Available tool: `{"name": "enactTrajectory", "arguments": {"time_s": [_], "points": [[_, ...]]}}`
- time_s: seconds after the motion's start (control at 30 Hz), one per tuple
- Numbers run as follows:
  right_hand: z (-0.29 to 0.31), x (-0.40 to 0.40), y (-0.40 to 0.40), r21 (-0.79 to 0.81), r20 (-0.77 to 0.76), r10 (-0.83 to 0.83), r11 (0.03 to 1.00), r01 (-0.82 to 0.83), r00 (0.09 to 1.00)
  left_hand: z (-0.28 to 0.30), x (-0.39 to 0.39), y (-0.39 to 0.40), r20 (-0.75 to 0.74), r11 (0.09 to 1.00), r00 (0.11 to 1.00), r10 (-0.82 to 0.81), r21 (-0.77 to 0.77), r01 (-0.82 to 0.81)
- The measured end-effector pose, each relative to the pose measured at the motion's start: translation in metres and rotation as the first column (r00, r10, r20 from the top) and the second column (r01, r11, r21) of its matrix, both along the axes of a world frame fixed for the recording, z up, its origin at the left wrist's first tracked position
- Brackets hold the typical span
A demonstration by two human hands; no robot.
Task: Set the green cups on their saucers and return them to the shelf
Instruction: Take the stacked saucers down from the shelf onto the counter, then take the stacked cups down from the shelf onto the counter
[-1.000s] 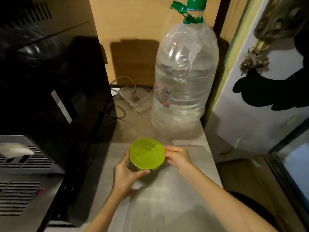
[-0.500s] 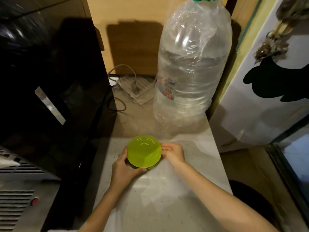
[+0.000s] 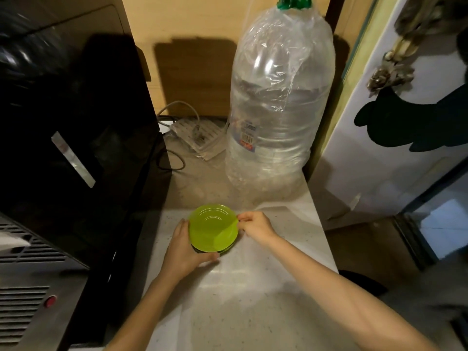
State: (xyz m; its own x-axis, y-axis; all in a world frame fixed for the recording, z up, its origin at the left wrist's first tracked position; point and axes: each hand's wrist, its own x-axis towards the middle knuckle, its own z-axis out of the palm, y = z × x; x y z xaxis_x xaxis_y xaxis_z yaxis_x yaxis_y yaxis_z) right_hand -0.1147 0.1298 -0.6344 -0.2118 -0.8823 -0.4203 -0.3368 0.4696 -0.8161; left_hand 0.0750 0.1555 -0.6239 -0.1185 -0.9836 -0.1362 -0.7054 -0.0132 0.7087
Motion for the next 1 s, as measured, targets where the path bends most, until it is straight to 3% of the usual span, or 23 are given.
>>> {"name": "enactTrajectory", "arguments": {"time_s": [0.23, 0.33, 0.5, 0.6, 0.8, 1.0], "points": [[0.021, -0.007, 0.007, 0.051, -0.010, 0.076, 0.996, -0.075, 0.997, 0.025, -0.027, -0.010, 0.038, 0.997, 0.996, -0.076, 0.017, 0.075], [0.043, -0.010, 0.010, -0.014, 0.005, 0.080, 0.997, -0.080, 0.997, 0.045, -0.043, -0.019, 0.026, 0.993, 0.993, -0.118, -0.012, 0.118], [0.110, -0.025, 0.008, -0.102, 0.061, 0.056, 0.994, -0.050, 0.997, 0.111, -0.068, -0.052, -0.151, 0.987, 0.975, -0.162, -0.017, 0.162], [0.163, -0.042, 0.003, -0.230, -0.003, 0.069, 0.971, -0.068, 0.998, 0.166, -0.081, -0.068, -0.169, 0.972, 0.958, -0.234, -0.079, 0.223], [0.285, -0.070, 0.004, -0.484, -0.095, 0.081, 0.867, -0.117, 0.992, 0.287, -0.102, -0.080, -0.252, 0.924, 0.900, -0.354, -0.244, 0.295], [0.399, -0.095, 0.006, -0.697, -0.239, 0.021, 0.692, -0.187, 0.971, 0.400, -0.112, -0.080, -0.288, 0.852, 0.853, -0.436, -0.437, 0.288]]}}
